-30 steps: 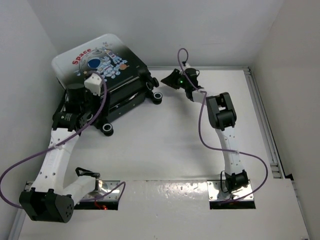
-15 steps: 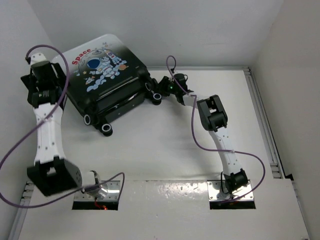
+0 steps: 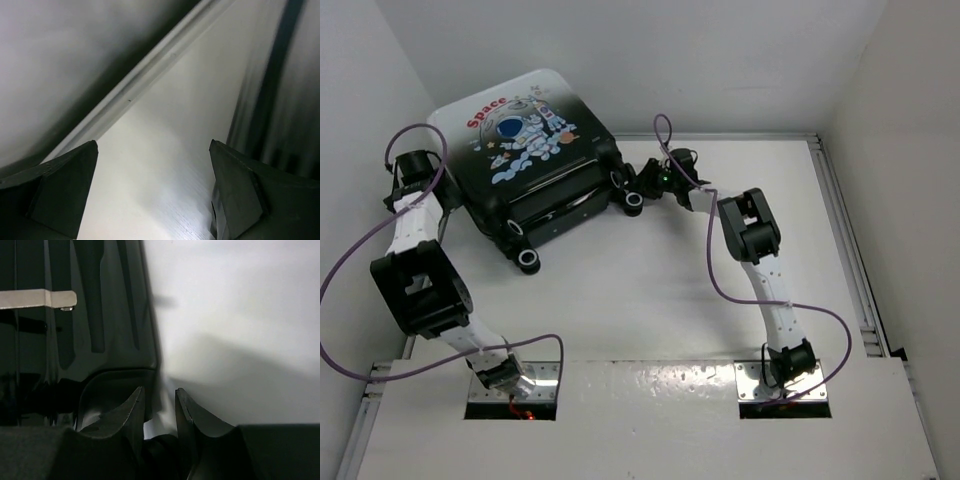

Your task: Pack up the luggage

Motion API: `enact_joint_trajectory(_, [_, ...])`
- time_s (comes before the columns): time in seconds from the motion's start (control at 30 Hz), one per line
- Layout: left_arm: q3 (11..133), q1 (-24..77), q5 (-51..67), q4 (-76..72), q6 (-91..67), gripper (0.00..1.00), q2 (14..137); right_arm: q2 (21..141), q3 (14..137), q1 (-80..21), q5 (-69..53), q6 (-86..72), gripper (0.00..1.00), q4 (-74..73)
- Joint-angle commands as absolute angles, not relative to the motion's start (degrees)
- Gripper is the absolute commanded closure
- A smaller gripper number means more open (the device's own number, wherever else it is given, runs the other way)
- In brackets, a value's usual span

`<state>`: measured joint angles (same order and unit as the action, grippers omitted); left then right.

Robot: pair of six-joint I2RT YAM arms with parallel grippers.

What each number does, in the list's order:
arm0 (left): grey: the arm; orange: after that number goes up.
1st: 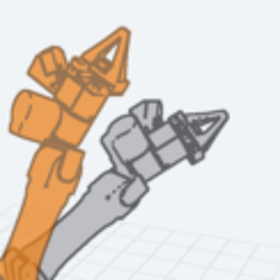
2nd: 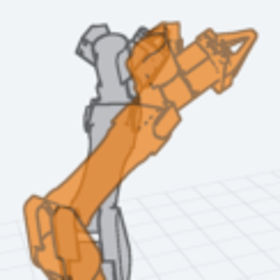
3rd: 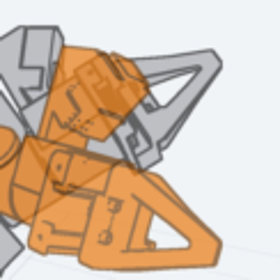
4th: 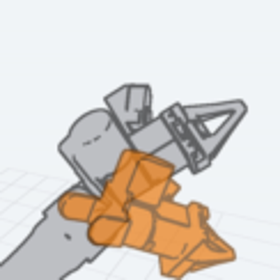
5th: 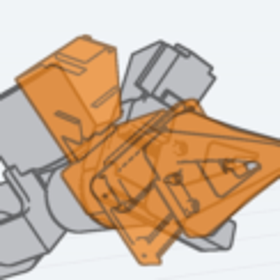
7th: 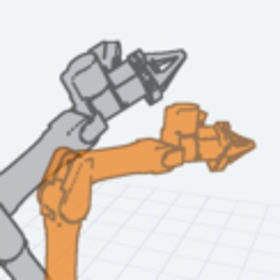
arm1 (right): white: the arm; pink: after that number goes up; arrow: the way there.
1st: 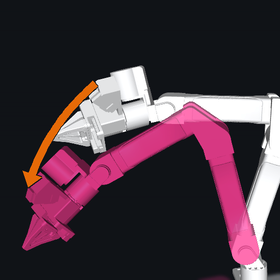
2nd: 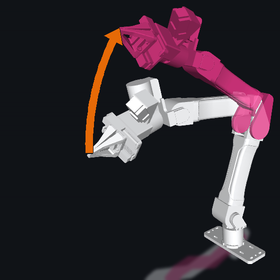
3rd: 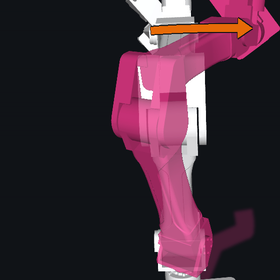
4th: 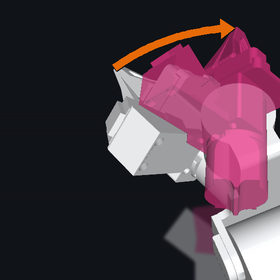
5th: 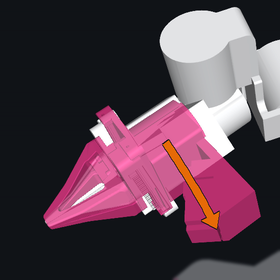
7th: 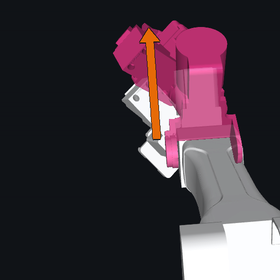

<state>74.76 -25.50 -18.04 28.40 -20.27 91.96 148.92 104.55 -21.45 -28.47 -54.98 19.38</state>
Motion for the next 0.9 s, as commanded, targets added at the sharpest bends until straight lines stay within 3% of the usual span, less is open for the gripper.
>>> enact_joint_trajectory(0.0, [72.7, -21.4, -4.4, 21.5, -22.2, 0.0, 96.6, 144.8, 100.1, -24.9, -41.2, -55.1, 0.69, 14.4])
enact_joint_trajectory(0.43, [75.7, -5.0, 5.0, 15.9, -15.7, 0.03, 105.9, 129.9, 73.8, -25.8, -52.7, -52.4, 0.75, 31.2])
enact_joint_trajectory(0.53, [75.7, -5.0, 2.2, 14.1, -15.7, 0.0, 105.0, 124.9, 64.6, -26.5, -52.6, -52.2, 0.75, 36.6])
enact_joint_trajectory(0.87, [76.9, -12.8, 1.1, 12.4, -11.6, 0.0, 91.9, 113.7, 56.3, -32.0, -46.0, -46.5, 0.72, 47.6])
